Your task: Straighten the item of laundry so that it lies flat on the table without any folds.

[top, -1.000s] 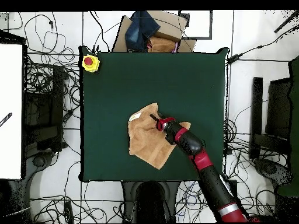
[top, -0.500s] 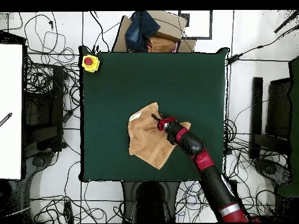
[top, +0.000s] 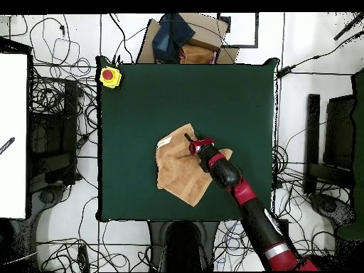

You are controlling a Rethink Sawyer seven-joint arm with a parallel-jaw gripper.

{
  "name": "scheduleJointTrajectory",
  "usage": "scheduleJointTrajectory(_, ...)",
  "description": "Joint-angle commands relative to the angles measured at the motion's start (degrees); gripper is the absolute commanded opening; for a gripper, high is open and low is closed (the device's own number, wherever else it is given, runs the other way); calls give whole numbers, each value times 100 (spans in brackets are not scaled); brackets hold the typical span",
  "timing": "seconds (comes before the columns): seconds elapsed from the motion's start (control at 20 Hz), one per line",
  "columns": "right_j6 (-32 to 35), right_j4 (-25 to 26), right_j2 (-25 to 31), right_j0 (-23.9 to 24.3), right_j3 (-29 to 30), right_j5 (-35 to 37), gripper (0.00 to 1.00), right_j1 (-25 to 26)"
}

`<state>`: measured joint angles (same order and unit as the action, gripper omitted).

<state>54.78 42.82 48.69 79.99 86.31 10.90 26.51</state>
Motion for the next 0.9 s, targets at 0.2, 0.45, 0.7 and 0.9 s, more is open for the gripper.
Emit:
scheduleJointTrajectory(0.2, -720, 453, -96, -109, -2065, -85, 100, 1265)
scheduleJointTrajectory(0.45, -1706, 245, 147, 87, -2697, 482, 100, 1853)
scheduleJointTrajectory(0.7, -2565, -339, 188, -280, -3637, 1615, 100, 2096)
scheduleJointTrajectory(0.9, -2782, -891, 137, -1044, -4597, 2797, 100, 2031)
